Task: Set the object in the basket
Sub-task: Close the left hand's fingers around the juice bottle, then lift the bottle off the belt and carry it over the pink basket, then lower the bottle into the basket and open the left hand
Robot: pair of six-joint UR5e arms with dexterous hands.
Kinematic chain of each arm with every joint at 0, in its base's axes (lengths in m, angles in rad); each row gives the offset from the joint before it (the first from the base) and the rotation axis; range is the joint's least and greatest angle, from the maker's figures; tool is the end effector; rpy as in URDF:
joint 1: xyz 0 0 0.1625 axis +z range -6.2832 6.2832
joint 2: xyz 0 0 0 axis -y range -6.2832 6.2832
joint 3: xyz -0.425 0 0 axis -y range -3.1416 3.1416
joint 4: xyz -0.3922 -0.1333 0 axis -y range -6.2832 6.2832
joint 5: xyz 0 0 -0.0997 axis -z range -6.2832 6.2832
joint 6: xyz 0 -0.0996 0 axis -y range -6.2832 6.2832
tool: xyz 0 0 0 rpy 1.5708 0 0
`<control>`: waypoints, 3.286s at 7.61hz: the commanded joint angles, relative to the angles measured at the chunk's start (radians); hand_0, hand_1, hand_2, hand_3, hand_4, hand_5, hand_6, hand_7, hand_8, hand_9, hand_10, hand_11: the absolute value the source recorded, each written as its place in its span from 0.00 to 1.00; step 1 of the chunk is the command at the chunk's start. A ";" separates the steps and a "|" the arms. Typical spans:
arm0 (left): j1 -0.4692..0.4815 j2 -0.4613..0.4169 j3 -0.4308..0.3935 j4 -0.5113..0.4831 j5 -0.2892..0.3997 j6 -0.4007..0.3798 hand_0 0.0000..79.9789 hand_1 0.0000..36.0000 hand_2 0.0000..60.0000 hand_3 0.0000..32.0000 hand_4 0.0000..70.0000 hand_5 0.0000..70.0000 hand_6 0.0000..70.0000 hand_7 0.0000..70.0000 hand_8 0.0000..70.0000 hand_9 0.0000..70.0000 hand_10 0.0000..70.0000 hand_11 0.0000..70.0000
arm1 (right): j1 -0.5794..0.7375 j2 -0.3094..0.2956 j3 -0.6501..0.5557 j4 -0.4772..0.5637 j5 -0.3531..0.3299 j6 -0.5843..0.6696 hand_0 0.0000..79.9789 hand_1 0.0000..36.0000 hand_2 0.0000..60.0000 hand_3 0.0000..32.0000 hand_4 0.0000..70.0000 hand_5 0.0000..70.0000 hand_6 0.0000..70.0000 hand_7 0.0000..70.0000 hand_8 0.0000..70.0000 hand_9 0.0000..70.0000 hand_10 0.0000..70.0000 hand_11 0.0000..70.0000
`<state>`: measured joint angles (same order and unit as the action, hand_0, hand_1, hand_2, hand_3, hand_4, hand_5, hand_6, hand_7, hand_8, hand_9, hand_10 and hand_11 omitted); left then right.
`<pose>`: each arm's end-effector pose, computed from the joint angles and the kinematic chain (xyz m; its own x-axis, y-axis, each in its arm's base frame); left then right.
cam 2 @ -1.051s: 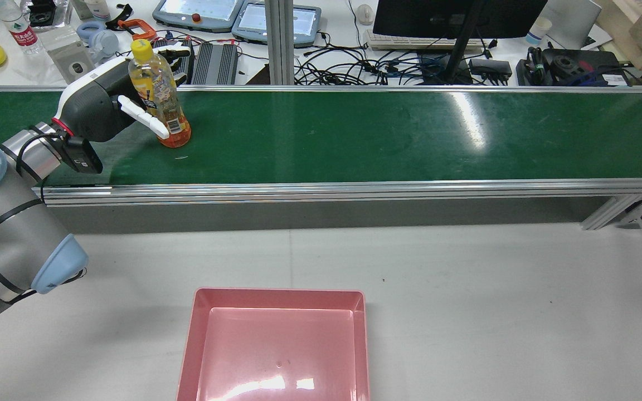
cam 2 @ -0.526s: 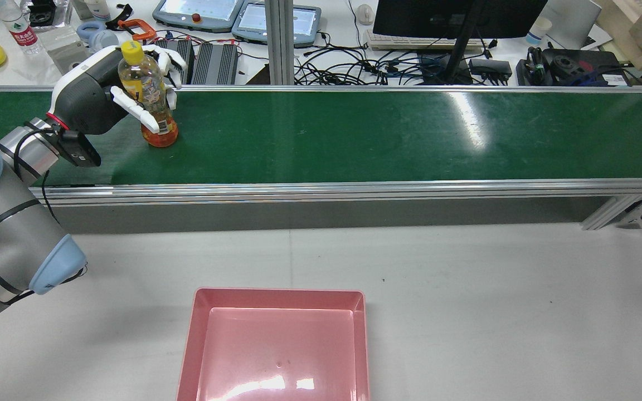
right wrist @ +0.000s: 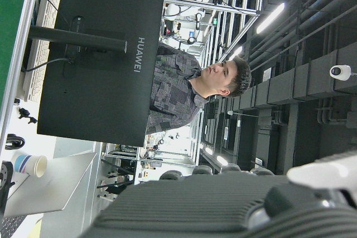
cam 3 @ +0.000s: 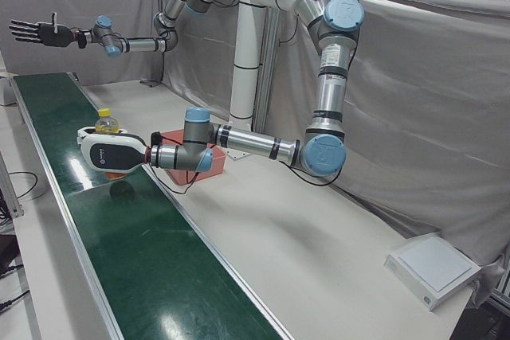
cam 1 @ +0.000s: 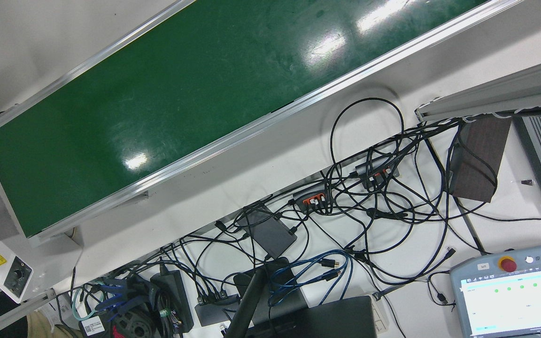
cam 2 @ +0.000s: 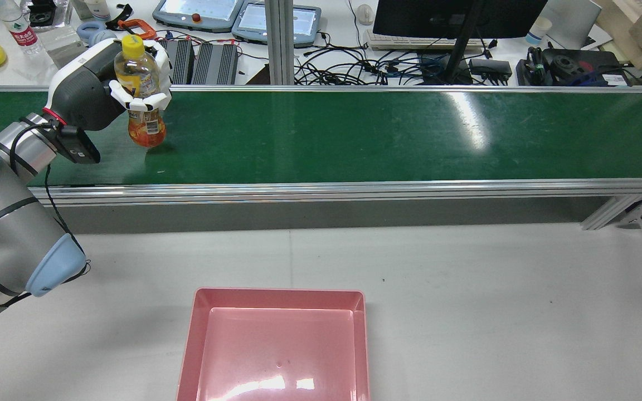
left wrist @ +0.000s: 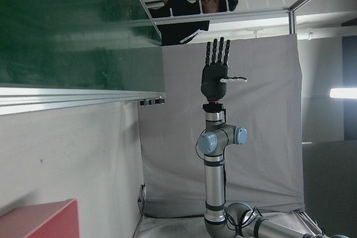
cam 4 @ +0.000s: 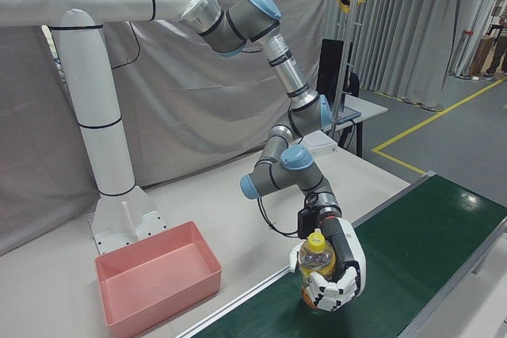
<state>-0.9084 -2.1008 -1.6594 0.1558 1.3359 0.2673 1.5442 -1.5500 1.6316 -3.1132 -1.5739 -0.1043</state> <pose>0.2859 -0.6210 0.3477 -0.9357 -0.3255 -0.1361 -0.0284 0.4541 -0.8905 0.1194 -0.5130 0.6436 -0.9944 0.0181 0.1038 -0.1012 0.1122 -0.9885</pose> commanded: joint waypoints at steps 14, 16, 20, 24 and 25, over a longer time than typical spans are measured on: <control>0.598 0.082 -0.439 0.220 -0.029 0.288 0.88 0.40 0.75 0.00 1.00 1.00 1.00 1.00 1.00 1.00 1.00 1.00 | 0.001 -0.001 -0.001 0.001 0.000 0.000 0.00 0.00 0.00 0.00 0.00 0.00 0.00 0.00 0.00 0.00 0.00 0.00; 0.612 0.087 -0.439 0.205 -0.029 0.288 0.92 0.34 0.50 0.00 1.00 1.00 1.00 1.00 1.00 1.00 1.00 1.00 | 0.001 -0.001 -0.001 0.001 0.000 0.000 0.00 0.00 0.00 0.00 0.00 0.00 0.00 0.00 0.00 0.00 0.00 0.00; 0.605 0.137 -0.454 0.205 -0.023 0.285 1.00 0.27 0.00 0.00 0.35 0.90 0.28 0.65 0.48 0.72 0.74 1.00 | 0.001 -0.001 -0.001 0.001 0.000 -0.002 0.00 0.00 0.00 0.00 0.00 0.00 0.00 0.00 0.00 0.00 0.00 0.00; 0.611 0.186 -0.499 0.186 -0.020 0.287 0.92 0.30 0.00 0.00 0.00 0.47 0.08 0.26 0.21 0.34 0.48 0.72 | 0.001 0.001 -0.001 0.001 0.000 -0.002 0.00 0.00 0.00 0.00 0.00 0.00 0.00 0.00 0.00 0.00 0.00 0.00; 0.609 0.186 -0.499 0.180 -0.018 0.285 0.97 0.35 0.00 0.00 0.00 0.23 0.01 0.13 0.02 0.03 0.13 0.23 | 0.001 -0.001 -0.003 0.001 0.000 0.000 0.00 0.00 0.00 0.00 0.00 0.00 0.00 0.00 0.00 0.00 0.00 0.00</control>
<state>-0.2997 -1.9175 -2.1569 0.3500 1.3134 0.5537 1.5447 -1.5505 1.6301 -3.1124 -1.5739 -0.1058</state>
